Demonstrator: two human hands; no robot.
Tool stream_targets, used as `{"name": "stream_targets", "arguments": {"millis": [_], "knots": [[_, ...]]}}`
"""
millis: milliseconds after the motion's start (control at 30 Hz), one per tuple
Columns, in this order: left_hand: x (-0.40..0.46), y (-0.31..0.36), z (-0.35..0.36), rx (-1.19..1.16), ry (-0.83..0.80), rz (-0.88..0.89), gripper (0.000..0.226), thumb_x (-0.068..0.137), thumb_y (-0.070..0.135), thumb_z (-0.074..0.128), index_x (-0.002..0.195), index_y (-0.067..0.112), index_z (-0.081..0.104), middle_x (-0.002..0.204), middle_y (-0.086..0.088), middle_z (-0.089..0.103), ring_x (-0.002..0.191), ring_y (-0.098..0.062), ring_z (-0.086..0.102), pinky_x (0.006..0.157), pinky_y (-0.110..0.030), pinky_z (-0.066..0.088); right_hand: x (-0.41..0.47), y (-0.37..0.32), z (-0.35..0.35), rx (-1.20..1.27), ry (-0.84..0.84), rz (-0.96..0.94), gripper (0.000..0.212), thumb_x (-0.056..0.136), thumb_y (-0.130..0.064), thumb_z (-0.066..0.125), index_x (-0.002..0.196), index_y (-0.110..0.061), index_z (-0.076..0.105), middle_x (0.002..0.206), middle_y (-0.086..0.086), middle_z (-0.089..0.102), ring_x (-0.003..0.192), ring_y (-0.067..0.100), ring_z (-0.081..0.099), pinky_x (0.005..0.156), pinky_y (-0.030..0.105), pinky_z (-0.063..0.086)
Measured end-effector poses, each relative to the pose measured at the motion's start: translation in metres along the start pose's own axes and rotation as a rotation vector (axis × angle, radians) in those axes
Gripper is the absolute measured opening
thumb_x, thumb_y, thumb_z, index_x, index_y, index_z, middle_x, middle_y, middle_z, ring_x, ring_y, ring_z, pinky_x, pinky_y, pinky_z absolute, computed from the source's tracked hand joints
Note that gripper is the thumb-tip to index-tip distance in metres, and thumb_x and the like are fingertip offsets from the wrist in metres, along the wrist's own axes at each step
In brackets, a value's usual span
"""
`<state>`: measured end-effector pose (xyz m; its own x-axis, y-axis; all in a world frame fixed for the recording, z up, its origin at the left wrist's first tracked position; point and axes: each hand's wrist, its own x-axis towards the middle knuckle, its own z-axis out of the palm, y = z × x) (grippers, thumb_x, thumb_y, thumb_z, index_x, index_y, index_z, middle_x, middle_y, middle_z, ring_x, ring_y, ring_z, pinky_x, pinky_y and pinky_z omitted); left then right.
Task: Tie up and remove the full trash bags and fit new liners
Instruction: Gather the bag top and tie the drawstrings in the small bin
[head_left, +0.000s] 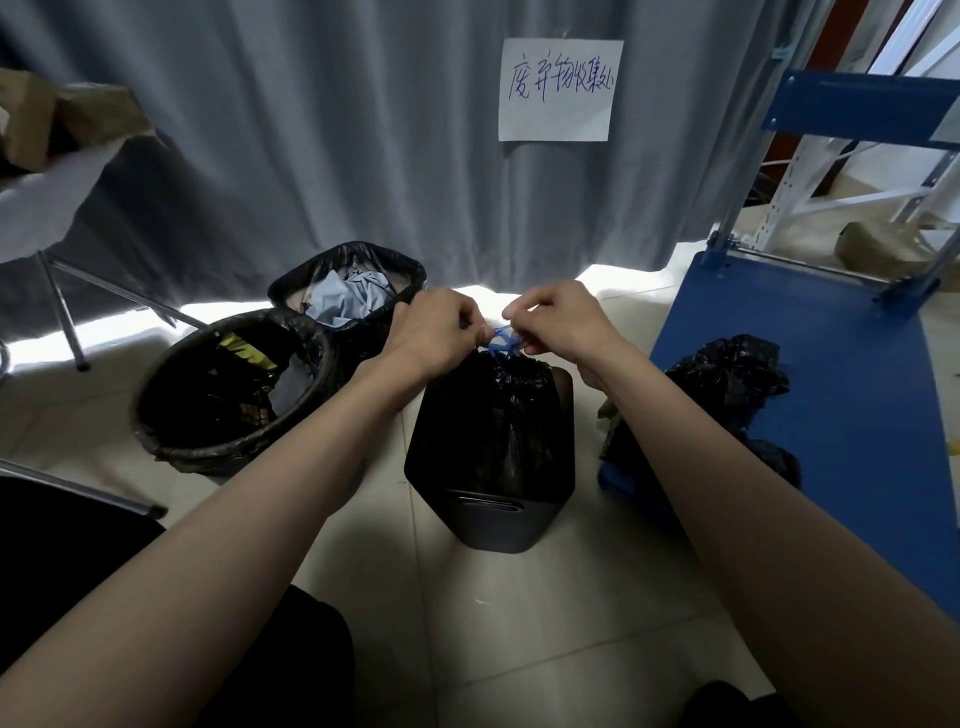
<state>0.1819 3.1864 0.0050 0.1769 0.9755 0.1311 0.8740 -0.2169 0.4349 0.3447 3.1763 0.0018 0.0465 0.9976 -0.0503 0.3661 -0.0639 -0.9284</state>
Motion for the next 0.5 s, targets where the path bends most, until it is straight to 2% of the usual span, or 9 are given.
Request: {"name": "stream_targets", "arguments": {"millis": [67, 167, 267, 333, 400, 467, 500], "knots": [[-0.001, 0.001, -0.001, 0.004, 0.004, 0.002, 0.014, 0.085, 0.033, 0.068, 0.074, 0.026, 0.070, 0.069, 0.014, 0.062, 0.093, -0.018, 0.063, 0.093, -0.044, 0.045, 0.000, -0.001, -0.001, 0.094, 0.032, 0.019, 0.012, 0.085, -0.010, 0.063, 0.091, -0.007, 0.072, 0.067, 0.003, 0.064, 0.059, 0.013, 0.061, 0.060, 0.023, 0.053], [-0.001, 0.000, -0.002, -0.002, 0.003, -0.001, 0.014, 0.084, 0.037, 0.070, 0.076, 0.026, 0.071, 0.078, 0.010, 0.067, 0.092, -0.019, 0.062, 0.093, -0.043, 0.044, -0.004, -0.007, -0.004, 0.308, 0.019, 0.065, 0.011, 0.088, -0.006, 0.058, 0.097, -0.006, 0.065, 0.067, 0.004, 0.058, 0.053, 0.013, 0.057, 0.057, 0.022, 0.054], [-0.002, -0.002, -0.004, 0.005, 0.007, -0.002, 0.013, 0.085, 0.035, 0.070, 0.074, 0.027, 0.071, 0.075, 0.012, 0.064, 0.093, -0.018, 0.063, 0.094, -0.042, 0.044, -0.007, -0.007, -0.011, 0.381, 0.046, 0.089, 0.010, 0.087, -0.004, 0.057, 0.093, -0.009, 0.063, 0.071, 0.002, 0.054, 0.046, 0.012, 0.043, 0.054, 0.024, 0.053], [-0.002, -0.005, -0.004, 0.017, 0.013, -0.012, 0.014, 0.084, 0.036, 0.071, 0.072, 0.028, 0.069, 0.079, 0.008, 0.068, 0.093, -0.020, 0.063, 0.091, -0.040, 0.044, -0.004, -0.002, -0.015, 0.171, 0.131, 0.035, 0.007, 0.084, -0.013, 0.061, 0.087, -0.013, 0.067, 0.071, -0.003, 0.055, 0.052, 0.010, 0.043, 0.052, 0.024, 0.045], [-0.003, -0.007, -0.004, -0.026, 0.005, -0.013, 0.019, 0.081, 0.040, 0.073, 0.067, 0.027, 0.068, 0.078, 0.005, 0.070, 0.088, -0.019, 0.063, 0.087, -0.040, 0.045, -0.002, 0.004, -0.018, -0.163, 0.210, -0.029, 0.009, 0.081, -0.024, 0.064, 0.082, -0.018, 0.071, 0.075, -0.005, 0.062, 0.068, 0.014, 0.055, 0.062, 0.025, 0.042], [-0.005, -0.005, -0.006, -0.077, -0.013, 0.000, 0.025, 0.078, 0.043, 0.076, 0.063, 0.025, 0.068, 0.070, 0.008, 0.068, 0.081, -0.017, 0.063, 0.082, -0.038, 0.045, -0.004, 0.008, -0.017, -0.467, 0.189, -0.003, 0.016, 0.080, -0.029, 0.063, 0.077, -0.017, 0.073, 0.076, 0.001, 0.067, 0.076, 0.023, 0.061, 0.064, 0.027, 0.042], [-0.005, -0.002, -0.007, -0.076, -0.015, 0.008, 0.026, 0.077, 0.044, 0.077, 0.062, 0.024, 0.068, 0.067, 0.008, 0.066, 0.078, -0.016, 0.063, 0.080, -0.036, 0.044, -0.005, 0.010, -0.015, -0.538, 0.143, 0.007, 0.022, 0.081, -0.030, 0.062, 0.074, -0.013, 0.073, 0.071, 0.005, 0.066, 0.074, 0.026, 0.061, 0.061, 0.027, 0.041]]}}
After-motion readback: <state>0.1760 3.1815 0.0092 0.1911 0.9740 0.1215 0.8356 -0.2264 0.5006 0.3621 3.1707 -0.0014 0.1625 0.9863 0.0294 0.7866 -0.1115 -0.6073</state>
